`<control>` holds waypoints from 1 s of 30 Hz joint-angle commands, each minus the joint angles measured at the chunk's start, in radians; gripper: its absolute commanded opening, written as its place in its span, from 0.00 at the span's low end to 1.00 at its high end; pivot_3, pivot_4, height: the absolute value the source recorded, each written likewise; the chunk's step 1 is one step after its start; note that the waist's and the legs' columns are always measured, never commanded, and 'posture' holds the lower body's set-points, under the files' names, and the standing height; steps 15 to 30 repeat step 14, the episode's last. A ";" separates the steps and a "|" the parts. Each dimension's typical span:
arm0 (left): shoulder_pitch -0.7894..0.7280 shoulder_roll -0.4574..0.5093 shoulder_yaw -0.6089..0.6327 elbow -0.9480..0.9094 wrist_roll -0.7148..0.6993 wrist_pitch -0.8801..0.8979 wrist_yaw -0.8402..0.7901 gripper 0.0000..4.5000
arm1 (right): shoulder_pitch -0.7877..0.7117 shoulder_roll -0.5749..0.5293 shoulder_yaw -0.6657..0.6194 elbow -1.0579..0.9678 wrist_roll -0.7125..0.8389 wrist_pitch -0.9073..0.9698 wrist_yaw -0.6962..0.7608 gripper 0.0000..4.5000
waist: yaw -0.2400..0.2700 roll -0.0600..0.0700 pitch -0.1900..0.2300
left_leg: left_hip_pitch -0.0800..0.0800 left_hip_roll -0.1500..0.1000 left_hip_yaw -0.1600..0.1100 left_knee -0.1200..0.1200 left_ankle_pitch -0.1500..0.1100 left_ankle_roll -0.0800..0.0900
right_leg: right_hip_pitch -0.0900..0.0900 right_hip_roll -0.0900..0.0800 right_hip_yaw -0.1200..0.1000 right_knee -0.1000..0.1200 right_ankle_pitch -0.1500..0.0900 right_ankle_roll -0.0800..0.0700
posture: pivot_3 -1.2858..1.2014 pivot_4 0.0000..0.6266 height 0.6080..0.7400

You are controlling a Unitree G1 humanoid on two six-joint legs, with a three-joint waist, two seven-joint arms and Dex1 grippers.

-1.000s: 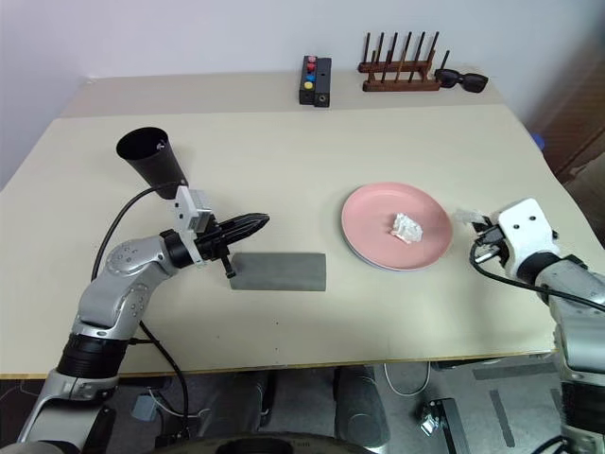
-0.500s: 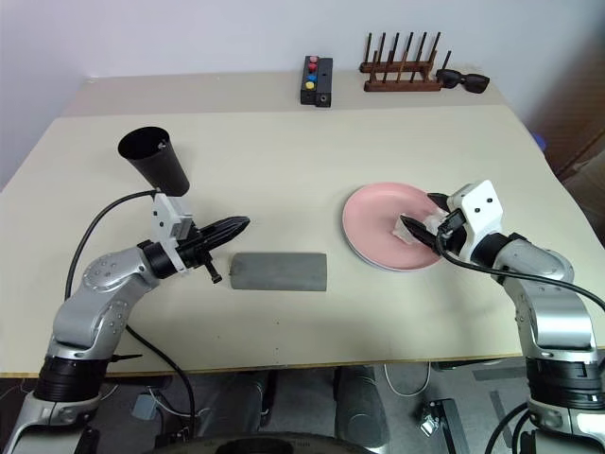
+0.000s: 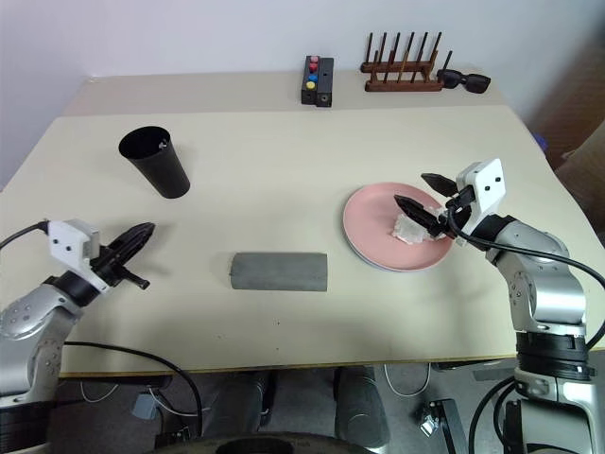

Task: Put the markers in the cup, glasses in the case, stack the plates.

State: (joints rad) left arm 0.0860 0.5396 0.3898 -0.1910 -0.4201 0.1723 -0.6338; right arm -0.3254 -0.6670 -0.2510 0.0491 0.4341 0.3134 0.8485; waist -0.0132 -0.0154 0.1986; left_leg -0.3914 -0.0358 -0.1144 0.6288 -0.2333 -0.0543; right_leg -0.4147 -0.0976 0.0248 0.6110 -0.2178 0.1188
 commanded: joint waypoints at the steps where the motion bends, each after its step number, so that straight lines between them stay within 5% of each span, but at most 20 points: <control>1: 0.026 -0.001 0.044 -0.036 -0.014 -0.022 0.012 0.00 | -0.041 -0.014 0.001 0.059 -0.015 -0.060 0.034 0.78 | 0.000 0.000 0.000 | 0.000 0.000 0.000 0.000 0.000 0.000 | 0.000 0.000 0.000 0.000 0.001 -0.001 | 0.52 0.24 0.99; 30: 0.088 -0.033 0.042 -0.122 -0.011 -0.003 0.081 0.00 | -0.116 0.018 0.056 0.173 -0.038 -0.124 0.088 0.78 | -0.003 0.000 0.000 | 0.000 0.000 0.000 0.000 0.000 0.000 | 0.000 0.000 0.000 0.000 0.001 -0.001 | 0.52 0.24 0.99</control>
